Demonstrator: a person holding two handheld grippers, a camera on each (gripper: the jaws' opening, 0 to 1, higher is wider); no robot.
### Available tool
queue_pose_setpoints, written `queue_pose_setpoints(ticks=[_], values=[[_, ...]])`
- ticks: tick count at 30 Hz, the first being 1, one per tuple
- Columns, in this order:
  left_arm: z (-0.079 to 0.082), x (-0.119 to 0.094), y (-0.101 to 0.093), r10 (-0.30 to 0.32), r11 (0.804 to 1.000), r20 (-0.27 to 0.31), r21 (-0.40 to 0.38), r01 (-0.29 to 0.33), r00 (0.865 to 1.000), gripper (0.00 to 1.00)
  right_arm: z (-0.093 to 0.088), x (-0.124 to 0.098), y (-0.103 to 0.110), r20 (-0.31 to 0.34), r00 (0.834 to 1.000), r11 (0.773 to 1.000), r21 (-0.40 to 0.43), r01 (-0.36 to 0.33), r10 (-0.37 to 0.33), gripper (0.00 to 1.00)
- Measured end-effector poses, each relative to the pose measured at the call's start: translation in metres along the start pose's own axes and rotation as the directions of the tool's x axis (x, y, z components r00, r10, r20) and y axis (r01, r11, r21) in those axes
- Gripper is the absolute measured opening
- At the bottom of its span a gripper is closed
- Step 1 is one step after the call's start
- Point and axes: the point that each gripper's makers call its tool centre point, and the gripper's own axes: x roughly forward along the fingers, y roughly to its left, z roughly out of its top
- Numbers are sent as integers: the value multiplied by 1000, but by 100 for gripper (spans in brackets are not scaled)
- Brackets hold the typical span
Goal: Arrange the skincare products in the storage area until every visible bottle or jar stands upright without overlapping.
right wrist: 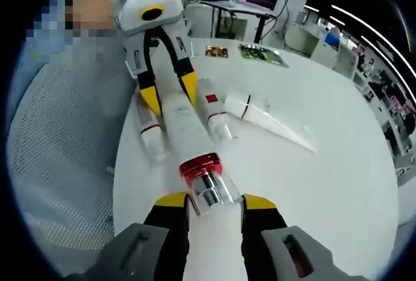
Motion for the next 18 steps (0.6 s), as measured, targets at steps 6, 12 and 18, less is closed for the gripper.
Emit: queue_pose_setpoints(ticks=[6, 12, 18], values=[[0, 2, 0, -9, 999, -1, -37, 9, 1000, 23, 20, -18, 1, -13, 1000, 996, -84, -6, 5, 24], [-2, 3, -1, -16, 998, -3, -57, 16, 1000, 23, 44, -32, 4, -22, 1000, 984, -176, -18, 14, 23], [-4, 6, -3, -30, 998, -8, -64, 29, 1000, 23, 78, -44, 14, 20, 998, 969, -245, -44, 51, 22]])
